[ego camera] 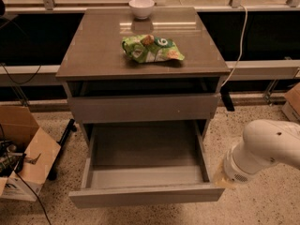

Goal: Close middle drawer

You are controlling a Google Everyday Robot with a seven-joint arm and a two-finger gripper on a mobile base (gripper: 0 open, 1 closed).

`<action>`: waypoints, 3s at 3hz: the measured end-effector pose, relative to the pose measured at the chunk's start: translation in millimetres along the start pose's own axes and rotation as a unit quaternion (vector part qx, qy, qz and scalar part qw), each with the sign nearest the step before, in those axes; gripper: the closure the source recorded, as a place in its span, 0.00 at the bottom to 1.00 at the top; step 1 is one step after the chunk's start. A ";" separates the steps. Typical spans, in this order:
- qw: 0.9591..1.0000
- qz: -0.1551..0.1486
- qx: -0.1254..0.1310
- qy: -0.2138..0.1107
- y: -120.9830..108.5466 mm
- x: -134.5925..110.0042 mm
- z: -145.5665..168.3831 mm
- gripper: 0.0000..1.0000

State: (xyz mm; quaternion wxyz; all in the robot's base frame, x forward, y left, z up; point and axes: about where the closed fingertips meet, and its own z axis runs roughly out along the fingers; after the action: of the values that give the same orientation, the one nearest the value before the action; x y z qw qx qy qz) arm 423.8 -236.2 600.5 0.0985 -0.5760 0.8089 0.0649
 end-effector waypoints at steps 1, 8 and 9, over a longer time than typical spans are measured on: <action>1.000 0.010 -0.022 -0.006 7.2 4.4 19.2 1.00; 0.986 0.023 -0.113 -0.121 2.4 -45.8 196.3 1.00; 0.984 0.001 -0.090 -0.151 -15.4 -74.7 202.7 1.00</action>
Offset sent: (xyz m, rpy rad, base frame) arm -0.0272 0.0246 -0.1098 0.1998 0.1984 -0.0100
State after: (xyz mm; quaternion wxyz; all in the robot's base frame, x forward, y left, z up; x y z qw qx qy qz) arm 479.3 -128.3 421.0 0.1674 -0.5655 0.7758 0.2244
